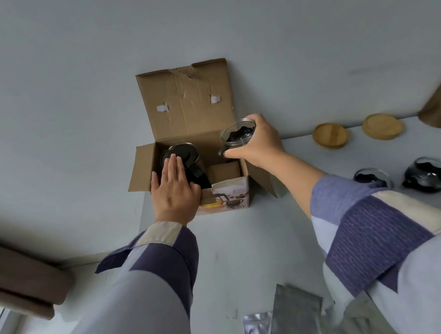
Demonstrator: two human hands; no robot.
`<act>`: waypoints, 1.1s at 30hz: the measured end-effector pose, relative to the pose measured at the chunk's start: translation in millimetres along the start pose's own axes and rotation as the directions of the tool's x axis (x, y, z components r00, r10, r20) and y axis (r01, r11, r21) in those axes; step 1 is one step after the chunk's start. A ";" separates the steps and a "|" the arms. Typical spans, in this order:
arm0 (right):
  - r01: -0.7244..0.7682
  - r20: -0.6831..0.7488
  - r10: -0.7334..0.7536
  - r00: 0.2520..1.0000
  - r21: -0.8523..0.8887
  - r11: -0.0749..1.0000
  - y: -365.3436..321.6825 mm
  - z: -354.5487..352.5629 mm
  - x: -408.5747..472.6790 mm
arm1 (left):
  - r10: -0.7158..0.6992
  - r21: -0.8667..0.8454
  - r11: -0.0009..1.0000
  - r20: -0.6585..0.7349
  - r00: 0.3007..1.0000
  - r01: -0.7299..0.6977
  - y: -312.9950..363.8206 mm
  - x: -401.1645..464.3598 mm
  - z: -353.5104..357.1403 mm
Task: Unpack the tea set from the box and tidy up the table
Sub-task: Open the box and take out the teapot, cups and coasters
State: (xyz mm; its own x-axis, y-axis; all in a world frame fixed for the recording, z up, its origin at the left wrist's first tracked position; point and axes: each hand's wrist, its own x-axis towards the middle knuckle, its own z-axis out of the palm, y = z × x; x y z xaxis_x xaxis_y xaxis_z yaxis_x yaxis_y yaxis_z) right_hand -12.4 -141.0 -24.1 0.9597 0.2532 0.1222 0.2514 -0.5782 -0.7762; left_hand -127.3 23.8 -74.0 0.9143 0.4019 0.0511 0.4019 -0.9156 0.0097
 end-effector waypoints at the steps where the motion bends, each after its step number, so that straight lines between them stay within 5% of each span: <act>1: -0.009 -0.027 0.010 1.000 0.026 1.000 3.4 -5.7 -4.8 | 0.002 0.007 1.000 0.016 1.000 -0.002 -0.2 0.2 -1.6; 7: -0.086 -0.104 0.093 0.990 0.072 0.994 37.0 -41.1 -30.5 | 0.009 0.036 0.999 -0.005 1.000 -0.009 25.8 -0.8 -22.3; 14: -0.205 -0.185 0.217 0.958 0.078 0.976 103.5 -107.3 -65.0 | 0.258 -0.012 0.965 -0.115 0.959 -0.261 146.3 -39.2 -14.6; 24: -0.380 -0.265 0.399 0.878 0.120 0.917 224.2 -203.9 -124.2 | 0.279 -0.263 0.945 0.334 0.900 -0.196 269.5 -107.0 65.9; 33: -0.424 -0.265 0.459 0.848 0.182 0.887 300.4 -218.9 -158.8 | 0.192 -0.226 0.968 0.386 0.902 -0.109 289.5 -118.3 92.7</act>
State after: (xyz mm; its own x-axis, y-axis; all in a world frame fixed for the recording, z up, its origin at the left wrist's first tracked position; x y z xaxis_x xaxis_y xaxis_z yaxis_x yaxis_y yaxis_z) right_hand -61.6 -524.6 -141.3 0.9625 -0.2563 -0.0891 -0.2065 -0.4791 -0.8531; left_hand -114.4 -287.7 -169.8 0.9216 0.1916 -0.3376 0.2780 -0.9327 0.2296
